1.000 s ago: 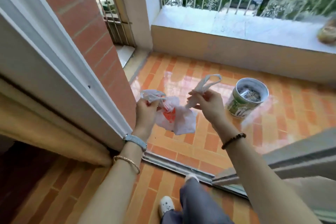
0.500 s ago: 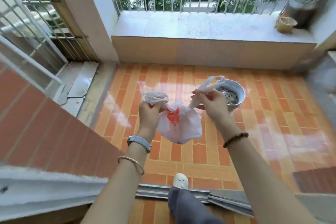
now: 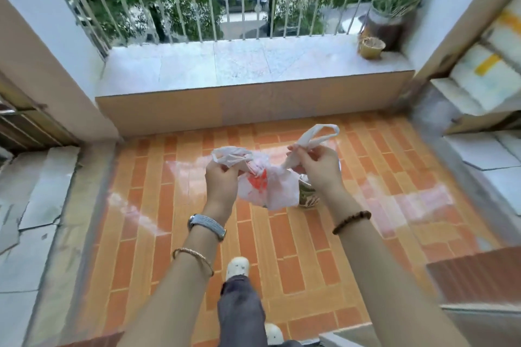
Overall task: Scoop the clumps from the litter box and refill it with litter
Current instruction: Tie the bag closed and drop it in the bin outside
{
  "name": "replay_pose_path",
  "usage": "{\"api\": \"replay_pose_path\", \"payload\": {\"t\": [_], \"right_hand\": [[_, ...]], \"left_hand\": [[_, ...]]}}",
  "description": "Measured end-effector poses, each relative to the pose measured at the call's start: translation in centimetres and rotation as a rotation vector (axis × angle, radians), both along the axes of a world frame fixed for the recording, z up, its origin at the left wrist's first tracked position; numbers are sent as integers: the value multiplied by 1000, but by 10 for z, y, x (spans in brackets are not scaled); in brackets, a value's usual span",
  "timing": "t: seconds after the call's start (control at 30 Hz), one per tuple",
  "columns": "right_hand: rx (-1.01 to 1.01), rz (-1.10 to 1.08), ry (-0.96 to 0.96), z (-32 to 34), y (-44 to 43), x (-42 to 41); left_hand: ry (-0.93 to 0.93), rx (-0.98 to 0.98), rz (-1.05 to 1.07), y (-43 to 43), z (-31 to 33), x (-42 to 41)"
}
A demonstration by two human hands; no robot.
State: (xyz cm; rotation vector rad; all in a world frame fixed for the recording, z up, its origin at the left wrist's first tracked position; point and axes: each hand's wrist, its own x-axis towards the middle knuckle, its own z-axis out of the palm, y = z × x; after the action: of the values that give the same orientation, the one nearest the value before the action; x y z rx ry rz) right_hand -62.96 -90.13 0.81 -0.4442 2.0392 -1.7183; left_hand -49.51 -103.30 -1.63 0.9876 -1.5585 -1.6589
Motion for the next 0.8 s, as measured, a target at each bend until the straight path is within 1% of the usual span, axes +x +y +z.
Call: {"api": "replay_pose_path", "payload": {"t": [0.1, 0.23, 0.37, 0.57, 0.73, 0.8], "right_hand": [[5, -44, -11, -13, -21, -30], [30, -168, -30, -28, -52, -78], [87, -226, -23, -34, -74, -123], [135, -375, -46, -43, -82, -189], [160, -397, -90, -68, -79, -258], [170, -401, -118, -86, -76, -288]], "left_hand": [[-25, 7, -50, -29, -13, -44], [-87, 17, -169, -75, -31, -105], [-110, -3, -305, -107, -28, -164], [-119, -24, -491, -129, -29, -260], [-144, -87, -557, -135, -55, -338], [-172, -81, -572, -133, -70, -366]]}}
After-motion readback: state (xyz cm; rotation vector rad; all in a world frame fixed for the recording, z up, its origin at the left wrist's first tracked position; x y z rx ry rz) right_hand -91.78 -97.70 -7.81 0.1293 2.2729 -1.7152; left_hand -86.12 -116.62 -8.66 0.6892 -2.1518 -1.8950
